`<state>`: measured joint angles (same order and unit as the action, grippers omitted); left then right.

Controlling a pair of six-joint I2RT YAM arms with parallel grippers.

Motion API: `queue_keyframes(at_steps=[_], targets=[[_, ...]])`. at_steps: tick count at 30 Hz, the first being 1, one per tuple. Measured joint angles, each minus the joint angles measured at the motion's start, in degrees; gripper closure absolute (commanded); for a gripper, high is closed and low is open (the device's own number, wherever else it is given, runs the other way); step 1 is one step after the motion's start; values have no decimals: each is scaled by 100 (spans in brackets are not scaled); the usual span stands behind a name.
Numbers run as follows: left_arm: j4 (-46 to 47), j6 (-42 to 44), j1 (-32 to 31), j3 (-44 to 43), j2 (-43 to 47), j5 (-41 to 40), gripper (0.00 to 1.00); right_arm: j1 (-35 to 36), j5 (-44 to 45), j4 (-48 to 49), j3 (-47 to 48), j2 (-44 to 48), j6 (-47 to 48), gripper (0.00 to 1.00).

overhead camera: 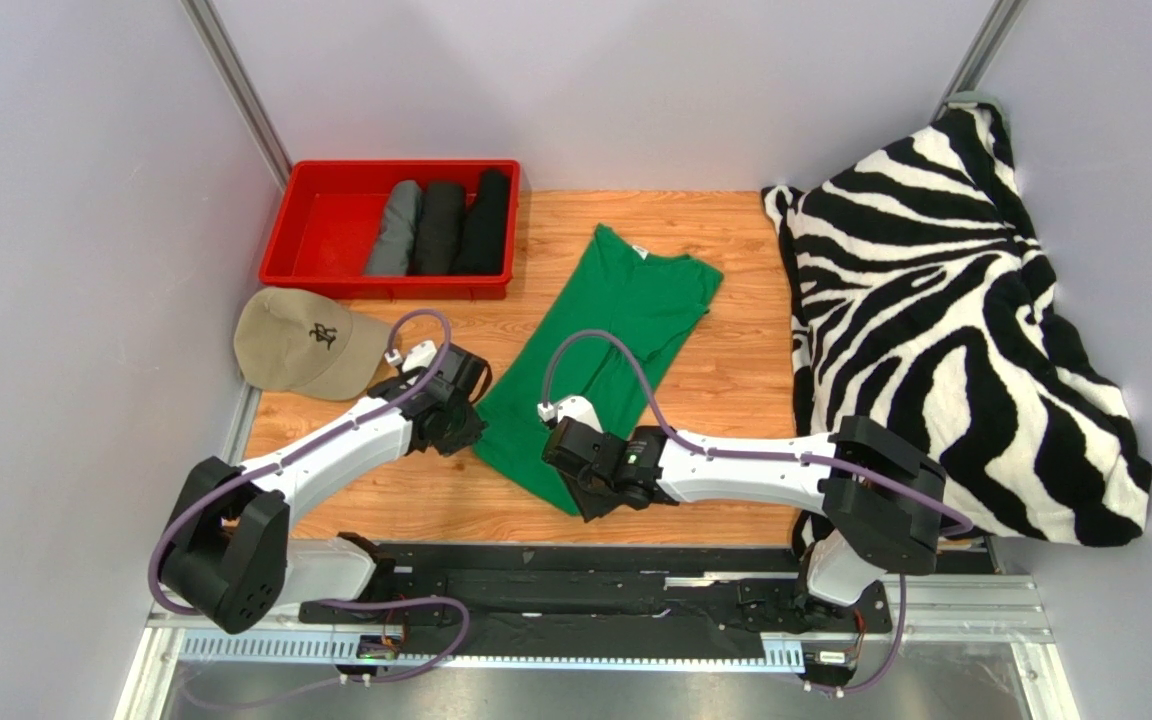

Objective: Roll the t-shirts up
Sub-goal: Roll the T-shirt to the center of the board.

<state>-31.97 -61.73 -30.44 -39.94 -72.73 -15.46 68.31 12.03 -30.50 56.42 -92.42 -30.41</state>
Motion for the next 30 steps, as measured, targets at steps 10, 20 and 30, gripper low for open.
queue_keyframes(at_steps=[10, 20, 30], targets=[[-39, 243, 179, 437, 9, 79, 100, -13, 61, -33, 149, -195, -125, 70], [-81, 444, 470, 435, -4, 490, 59, 656, 1021, -542, 688, -166, -107, 59], [-258, 909, 450, 328, 1246, 1217, 76, 114, 835, -595, 262, 177, -297, 47]])
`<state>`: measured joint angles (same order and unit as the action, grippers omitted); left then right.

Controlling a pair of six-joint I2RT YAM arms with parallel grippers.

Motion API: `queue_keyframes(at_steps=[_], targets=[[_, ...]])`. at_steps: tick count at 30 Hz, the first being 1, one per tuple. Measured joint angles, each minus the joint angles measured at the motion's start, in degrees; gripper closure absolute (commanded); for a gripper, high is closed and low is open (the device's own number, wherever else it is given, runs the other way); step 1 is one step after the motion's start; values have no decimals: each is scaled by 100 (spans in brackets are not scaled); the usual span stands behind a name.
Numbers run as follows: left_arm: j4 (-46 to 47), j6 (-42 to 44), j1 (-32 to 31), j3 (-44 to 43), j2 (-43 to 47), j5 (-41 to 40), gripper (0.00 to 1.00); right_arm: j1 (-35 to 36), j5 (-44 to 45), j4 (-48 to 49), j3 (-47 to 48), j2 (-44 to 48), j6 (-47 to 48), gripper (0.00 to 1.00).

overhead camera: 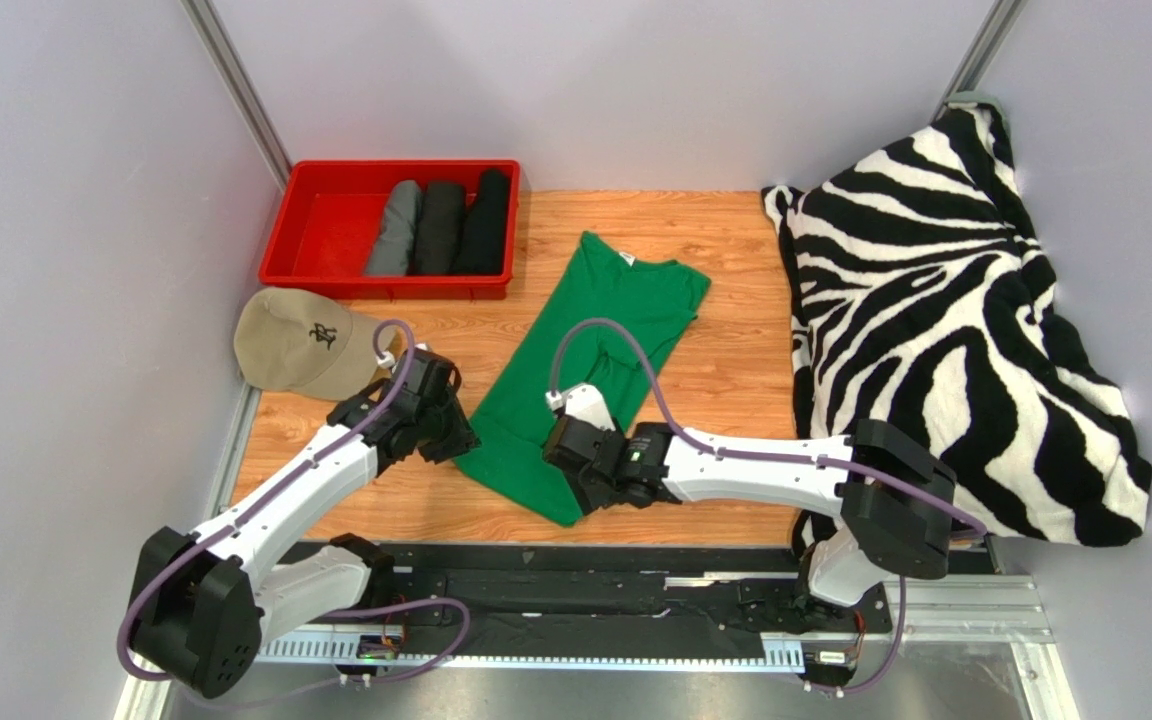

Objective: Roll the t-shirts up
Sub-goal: Roll the T-shirt to the center of the board.

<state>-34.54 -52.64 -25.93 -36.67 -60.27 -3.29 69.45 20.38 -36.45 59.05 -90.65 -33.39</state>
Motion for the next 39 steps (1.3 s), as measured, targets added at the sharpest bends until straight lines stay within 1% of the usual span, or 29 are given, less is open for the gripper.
queue_keyframes(at_steps=[2, 3, 6, 11, 16, 18, 19, 26, 30, 31, 33, 34, 36, 39], targets=[[74, 35, -90, -7, -66, 210, 81, -240, -269, 160, -144, 109, -92, 47], [118, 33, -144, -7, -122, 304, 87, -358, -411, 251, -212, 155, -142, 47], [332, 9, -424, -15, -474, 614, 91, -721, -929, 636, -450, 234, -363, 47], [704, -103, -911, -24, -1064, 905, 94, -1215, -1729, 1220, -946, 330, -780, 48], [1091, -212, -973, -26, -1488, 1102, 94, -1467, -2293, 1628, -1198, 350, -1150, 50], [1193, -238, -973, -57, -1655, 1123, 94, -1469, -2461, 1766, -1239, 350, -1270, 53], [1231, -243, -973, -83, -1735, 1130, 95, -1475, -2518, 1812, -1250, 350, -1307, 56], [1340, -247, -973, -243, -2092, 1132, 95, -1491, -2782, 2105, -1305, 348, -1530, 67], [1360, -249, -973, -247, -2162, 1132, 95, -1491, -2824, 2129, -1305, 348, -1572, 80], [1366, -249, -973, -247, -2173, 1130, 95, -1491, -2826, 2127, -1305, 348, -1585, 86], [1373, -249, -973, -247, -2175, 1126, 95, -1491, -2820, 2109, -1303, 348, -1574, 92], [1373, -249, -973, -247, -2177, 1123, 95, -1491, -2815, 2096, -1303, 348, -1561, 97], [1375, -249, -973, -247, -2177, 1119, 95, -1491, -2785, 2031, -1281, 348, -1521, 100], [1375, -247, -973, -249, -2177, 1115, 94, -1488, -2677, 1794, -1128, 348, -1440, 100]])
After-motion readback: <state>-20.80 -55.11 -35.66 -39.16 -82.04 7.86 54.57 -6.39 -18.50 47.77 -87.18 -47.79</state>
